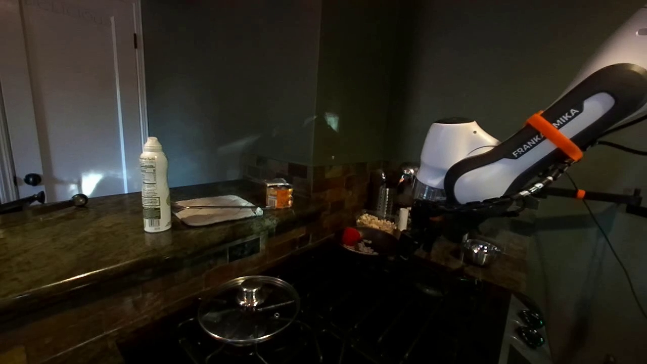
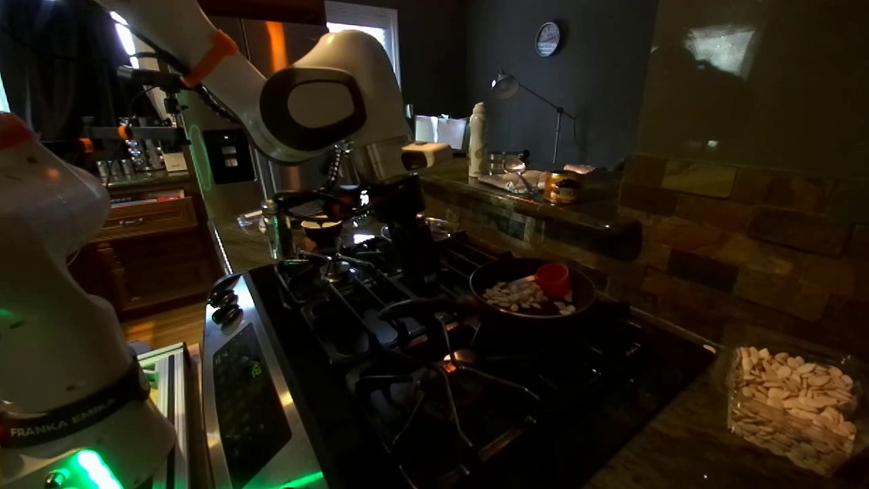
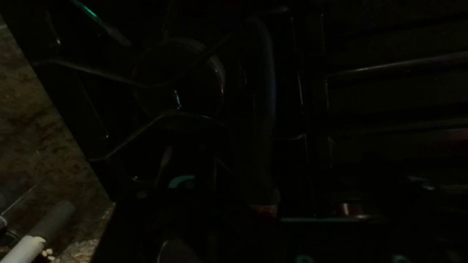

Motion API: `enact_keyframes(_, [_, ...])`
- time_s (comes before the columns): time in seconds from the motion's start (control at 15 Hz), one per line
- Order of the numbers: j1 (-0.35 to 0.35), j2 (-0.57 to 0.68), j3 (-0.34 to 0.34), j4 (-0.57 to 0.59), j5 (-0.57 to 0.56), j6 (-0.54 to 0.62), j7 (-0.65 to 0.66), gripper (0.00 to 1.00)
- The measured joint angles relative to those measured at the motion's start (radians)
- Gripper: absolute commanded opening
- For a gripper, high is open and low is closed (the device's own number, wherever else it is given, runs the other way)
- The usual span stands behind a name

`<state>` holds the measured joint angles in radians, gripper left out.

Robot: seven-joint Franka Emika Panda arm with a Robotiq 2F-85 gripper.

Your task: Put the pan on the top table

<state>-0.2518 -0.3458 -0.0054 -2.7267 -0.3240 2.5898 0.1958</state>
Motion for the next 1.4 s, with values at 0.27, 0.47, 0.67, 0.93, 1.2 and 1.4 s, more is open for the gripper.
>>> enact_keyframes(0.27, [0.005,0.06,-0.015,0.002,0.042,0.08,0.004,1.0])
enact_keyframes(0.47, [0.005,0.115,-0.039,0.009,0.078,0.155,-0.007,1.0])
enact_keyframes(0.67, [0.011,0.167,-0.062,0.018,0.135,0.225,-0.04,1.0])
enact_keyframes(0.93, [0.016,0.22,-0.079,0.038,0.176,0.294,-0.042,1.0])
enact_keyframes(1.2, [0.017,0.25,-0.085,0.057,0.18,0.339,-0.042,0.97])
enact_keyframes(1.4, [0.017,0.262,-0.087,0.068,0.18,0.341,-0.048,0.69])
